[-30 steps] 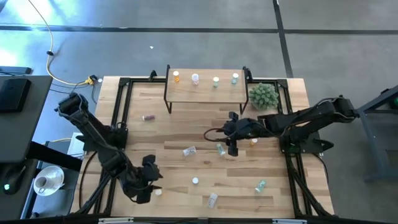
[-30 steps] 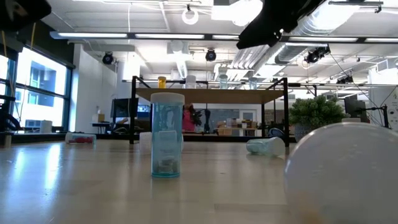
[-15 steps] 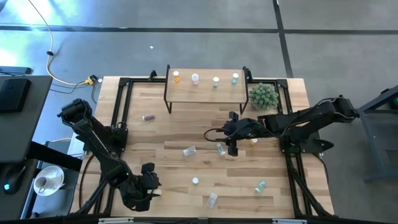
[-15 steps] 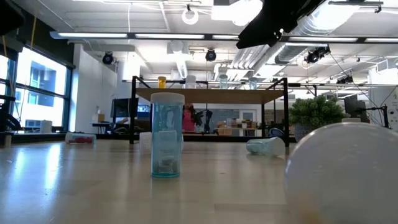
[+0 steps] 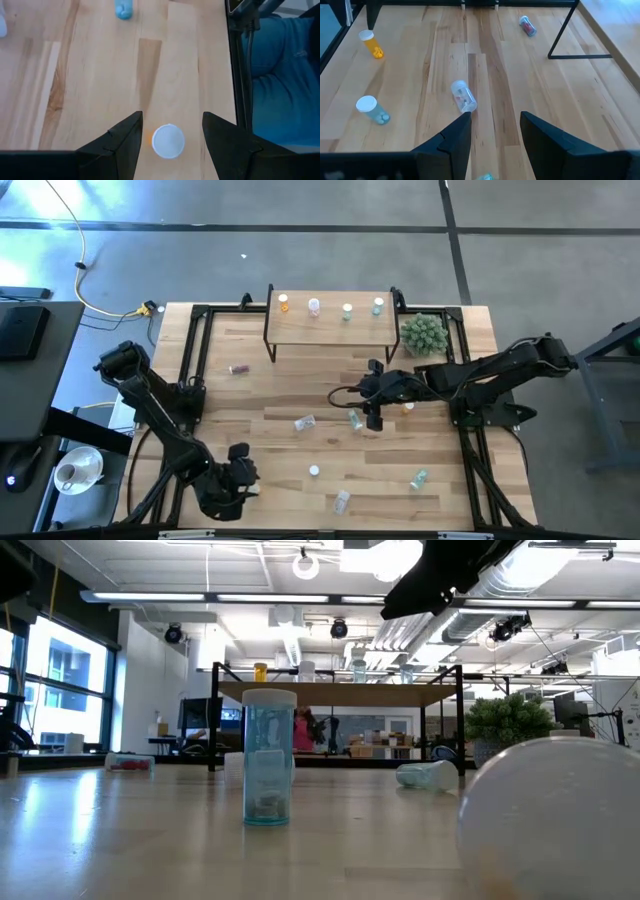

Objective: Pick and place medicine bottles onto shelf by color
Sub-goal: Put the bottom orange pill bottle on the shelf and aligned with the other orange pill bottle

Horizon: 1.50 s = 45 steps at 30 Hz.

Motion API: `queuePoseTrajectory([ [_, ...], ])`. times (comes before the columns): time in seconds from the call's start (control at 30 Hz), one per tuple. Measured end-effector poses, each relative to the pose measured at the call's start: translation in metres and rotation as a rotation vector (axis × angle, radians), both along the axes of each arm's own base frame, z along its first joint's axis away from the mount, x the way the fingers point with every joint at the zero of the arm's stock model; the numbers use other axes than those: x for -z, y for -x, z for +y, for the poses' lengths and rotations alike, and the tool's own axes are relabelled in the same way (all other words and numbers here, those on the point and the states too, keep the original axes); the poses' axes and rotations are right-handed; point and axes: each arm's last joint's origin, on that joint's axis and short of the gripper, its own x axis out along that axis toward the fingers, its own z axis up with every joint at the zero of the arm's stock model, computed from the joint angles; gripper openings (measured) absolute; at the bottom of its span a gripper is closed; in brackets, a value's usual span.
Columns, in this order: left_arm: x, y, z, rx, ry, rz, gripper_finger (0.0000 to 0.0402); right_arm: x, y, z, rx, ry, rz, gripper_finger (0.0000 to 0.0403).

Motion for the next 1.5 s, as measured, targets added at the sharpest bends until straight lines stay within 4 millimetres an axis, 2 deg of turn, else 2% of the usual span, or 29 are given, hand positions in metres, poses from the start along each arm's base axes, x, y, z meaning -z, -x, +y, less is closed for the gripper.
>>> queuePoseTrajectory([
  [0.73,0.032,-0.004,-0.01,-0.052,-0.021,0.082,0.0197,0.0,0.0,0.0,0.004,-0.006,0.002,0.0161],
  [1.07,0.035,-0.005,-0.01,-0.054,-0.028,0.088,0.0196,0.0,0.0,0.0,0.004,-0.006,0.002,0.0161],
  [1.5,0.034,-0.005,-0.009,-0.043,-0.061,0.071,0.0111,0.0,0.0,0.0,0.013,-0.022,0.001,0.0161],
])
